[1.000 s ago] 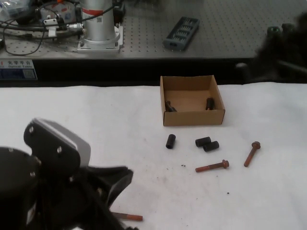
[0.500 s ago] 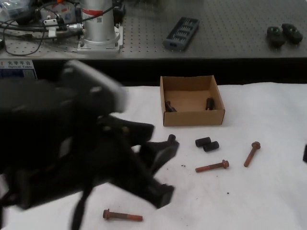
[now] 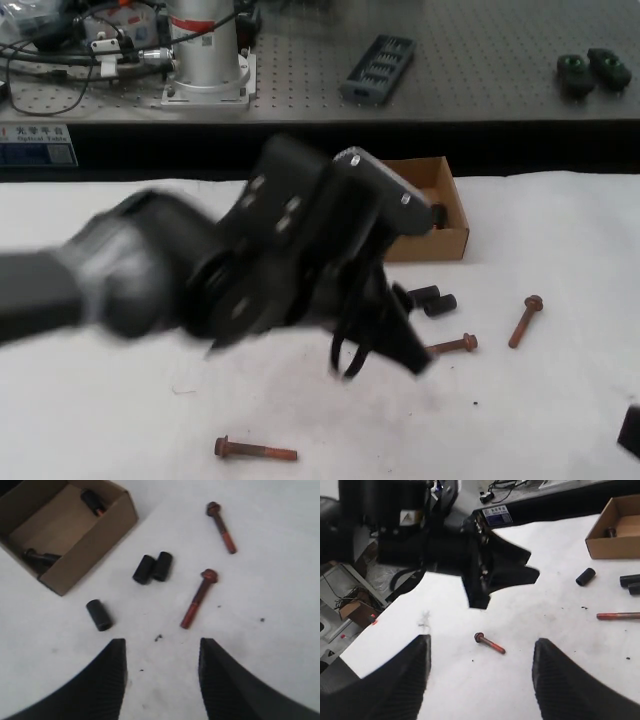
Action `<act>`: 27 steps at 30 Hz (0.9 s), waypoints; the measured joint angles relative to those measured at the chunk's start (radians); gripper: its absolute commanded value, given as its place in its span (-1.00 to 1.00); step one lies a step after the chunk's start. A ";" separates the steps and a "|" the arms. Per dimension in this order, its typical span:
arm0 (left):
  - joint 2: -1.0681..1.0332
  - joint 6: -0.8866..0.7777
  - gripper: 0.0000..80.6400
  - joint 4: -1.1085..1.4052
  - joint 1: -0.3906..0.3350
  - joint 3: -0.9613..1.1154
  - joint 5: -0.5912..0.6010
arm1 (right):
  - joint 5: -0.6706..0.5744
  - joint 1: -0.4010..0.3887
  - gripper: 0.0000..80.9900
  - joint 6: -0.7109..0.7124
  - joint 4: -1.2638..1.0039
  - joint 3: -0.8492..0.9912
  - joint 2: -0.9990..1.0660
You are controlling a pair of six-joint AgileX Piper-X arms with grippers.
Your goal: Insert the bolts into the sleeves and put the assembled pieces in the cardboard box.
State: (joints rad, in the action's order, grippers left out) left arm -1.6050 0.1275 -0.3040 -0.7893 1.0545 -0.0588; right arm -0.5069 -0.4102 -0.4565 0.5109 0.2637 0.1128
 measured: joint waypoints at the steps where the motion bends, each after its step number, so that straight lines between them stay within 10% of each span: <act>1: -0.006 -0.001 -0.17 0.000 0.000 0.009 -0.003 | -0.006 0.000 0.13 0.000 -0.008 -0.021 -0.003; 13: -0.325 -0.112 -0.17 -0.352 0.162 0.440 -0.011 | -0.062 0.000 0.13 -0.006 -0.049 -0.044 -0.003; 27: -0.458 -0.147 -0.17 -0.397 0.204 0.489 0.092 | -0.123 0.000 0.13 -0.021 -0.176 -0.149 -0.004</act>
State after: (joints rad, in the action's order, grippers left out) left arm -2.0627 -0.0193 -0.7005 -0.5858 1.5434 0.0328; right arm -0.6304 -0.4102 -0.4778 0.3353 0.1143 0.1085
